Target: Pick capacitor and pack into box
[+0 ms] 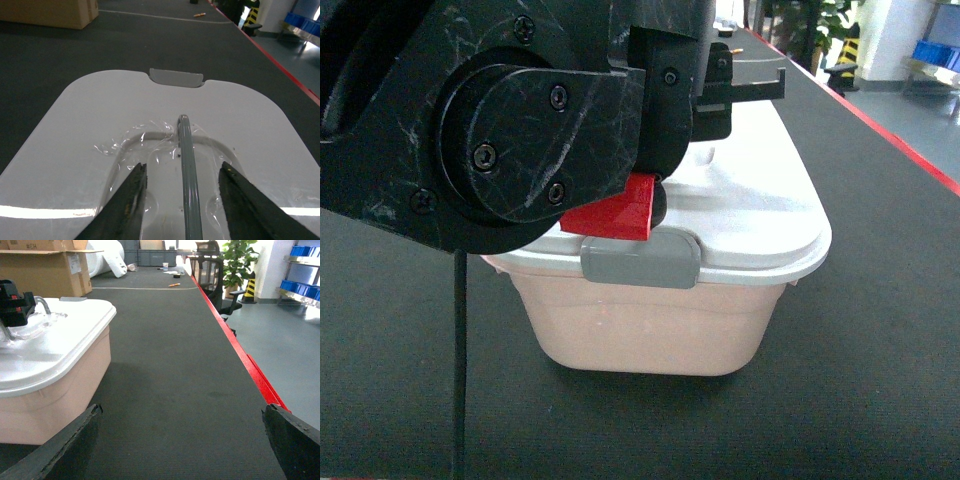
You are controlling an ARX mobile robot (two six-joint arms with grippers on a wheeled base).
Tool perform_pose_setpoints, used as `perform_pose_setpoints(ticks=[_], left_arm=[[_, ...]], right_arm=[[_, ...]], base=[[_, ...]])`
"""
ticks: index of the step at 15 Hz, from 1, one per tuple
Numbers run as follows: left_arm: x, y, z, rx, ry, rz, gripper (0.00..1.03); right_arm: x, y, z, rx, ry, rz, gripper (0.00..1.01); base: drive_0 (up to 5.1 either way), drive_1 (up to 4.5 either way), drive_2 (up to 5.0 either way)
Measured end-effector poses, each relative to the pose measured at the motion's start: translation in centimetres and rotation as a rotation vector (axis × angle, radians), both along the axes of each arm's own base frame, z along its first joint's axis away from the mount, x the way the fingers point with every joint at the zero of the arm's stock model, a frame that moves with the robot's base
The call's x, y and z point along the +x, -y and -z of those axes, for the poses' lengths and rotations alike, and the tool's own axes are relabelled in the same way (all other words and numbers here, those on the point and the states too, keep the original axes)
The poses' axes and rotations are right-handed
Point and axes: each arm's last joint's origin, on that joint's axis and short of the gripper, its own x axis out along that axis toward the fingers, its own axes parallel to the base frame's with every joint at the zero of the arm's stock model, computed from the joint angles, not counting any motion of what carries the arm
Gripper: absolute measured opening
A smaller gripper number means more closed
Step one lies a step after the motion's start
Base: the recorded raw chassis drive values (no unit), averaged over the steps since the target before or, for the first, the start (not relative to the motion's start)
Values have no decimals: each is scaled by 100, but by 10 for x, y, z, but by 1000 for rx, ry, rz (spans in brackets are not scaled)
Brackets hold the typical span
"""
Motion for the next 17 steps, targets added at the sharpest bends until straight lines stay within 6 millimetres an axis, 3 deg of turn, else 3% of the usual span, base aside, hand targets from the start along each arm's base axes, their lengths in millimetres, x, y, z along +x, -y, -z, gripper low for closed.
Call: perform_pose_setpoints(ticks=[3, 6, 7, 9, 12, 14, 15, 16, 17], left_arm=[[10, -19, -8, -24, 30, -55, 75], [19, -52, -34, -94, 86, -125, 98], [20, -72, -54, -144, 139, -146, 98], [17, -102, -73, -192, 197, -179, 98], [-6, -169, -76, -200, 243, -257, 98], [-43, -229, -69, -106, 294, -404, 98], [-63, -248, -55, -42, 267, -453, 98], [-77, -253, -32, 12, 187, -473, 98], [-77, -250, -21, 38, 136, -450, 98]], right_arm=[[0, 0, 0, 0, 0, 0, 98], [0, 0, 0, 0, 0, 0, 98], [0, 0, 0, 0, 0, 0, 98], [0, 0, 0, 0, 0, 0, 98], [0, 0, 0, 0, 0, 0, 98], [0, 0, 0, 0, 0, 0, 98], [0, 0, 0, 0, 0, 0, 98], [0, 0, 0, 0, 0, 0, 98], [0, 0, 0, 0, 0, 0, 98]], base=[[0, 0, 0], [0, 0, 0], [0, 0, 0], [0, 0, 0], [0, 0, 0], [0, 0, 0], [0, 0, 0], [0, 0, 0], [0, 0, 0]])
